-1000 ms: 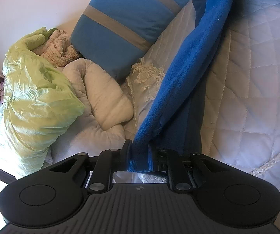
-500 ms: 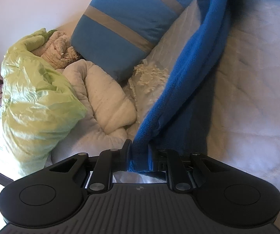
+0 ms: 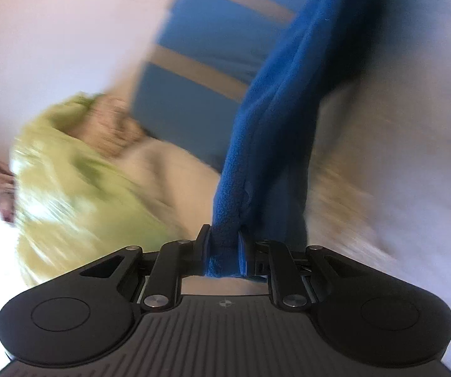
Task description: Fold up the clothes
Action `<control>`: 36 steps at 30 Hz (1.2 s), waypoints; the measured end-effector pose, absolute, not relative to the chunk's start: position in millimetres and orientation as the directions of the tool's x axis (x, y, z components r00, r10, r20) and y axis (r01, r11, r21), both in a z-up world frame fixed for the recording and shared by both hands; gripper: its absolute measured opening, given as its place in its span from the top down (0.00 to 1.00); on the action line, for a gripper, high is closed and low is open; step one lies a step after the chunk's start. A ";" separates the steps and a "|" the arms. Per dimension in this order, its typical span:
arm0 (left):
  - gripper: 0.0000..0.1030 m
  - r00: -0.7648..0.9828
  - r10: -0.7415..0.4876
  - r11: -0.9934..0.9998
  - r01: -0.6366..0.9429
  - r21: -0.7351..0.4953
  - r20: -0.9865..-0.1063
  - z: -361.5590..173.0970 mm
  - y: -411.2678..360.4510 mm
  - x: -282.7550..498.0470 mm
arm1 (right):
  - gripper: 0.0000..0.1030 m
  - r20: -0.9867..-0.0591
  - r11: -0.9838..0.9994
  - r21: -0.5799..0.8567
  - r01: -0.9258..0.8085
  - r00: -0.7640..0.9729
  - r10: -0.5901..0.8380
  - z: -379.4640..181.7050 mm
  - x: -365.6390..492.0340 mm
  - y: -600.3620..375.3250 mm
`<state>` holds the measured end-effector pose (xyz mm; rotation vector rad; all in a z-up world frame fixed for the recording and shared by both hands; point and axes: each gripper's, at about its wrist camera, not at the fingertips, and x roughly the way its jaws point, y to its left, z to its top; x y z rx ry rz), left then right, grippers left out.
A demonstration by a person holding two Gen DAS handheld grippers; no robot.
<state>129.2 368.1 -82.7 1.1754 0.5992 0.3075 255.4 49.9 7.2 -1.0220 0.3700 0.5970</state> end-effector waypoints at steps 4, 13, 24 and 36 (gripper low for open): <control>0.87 0.789 0.500 0.367 0.180 0.913 -0.357 -126.6 346.4 78.7 | 0.94 -0.593 0.237 -0.717 -0.655 0.753 0.286 -27.7 231.6 54.1; 0.89 0.748 0.469 0.365 0.319 0.874 -0.469 -153.7 323.5 45.5 | 0.94 -0.607 0.070 -0.764 -0.641 0.752 0.258 -39.9 221.1 43.9; 0.81 0.656 0.485 0.531 0.304 0.791 -0.578 -120.2 333.7 66.3 | 0.93 -0.622 -0.031 -0.772 -0.635 0.745 0.243 -51.5 216.6 44.0; 0.47 0.635 0.236 0.965 -0.241 0.102 -0.736 -49.1 419.4 39.4 | 0.07 -0.564 0.141 -0.770 -0.622 0.767 0.307 -6.7 181.4 37.7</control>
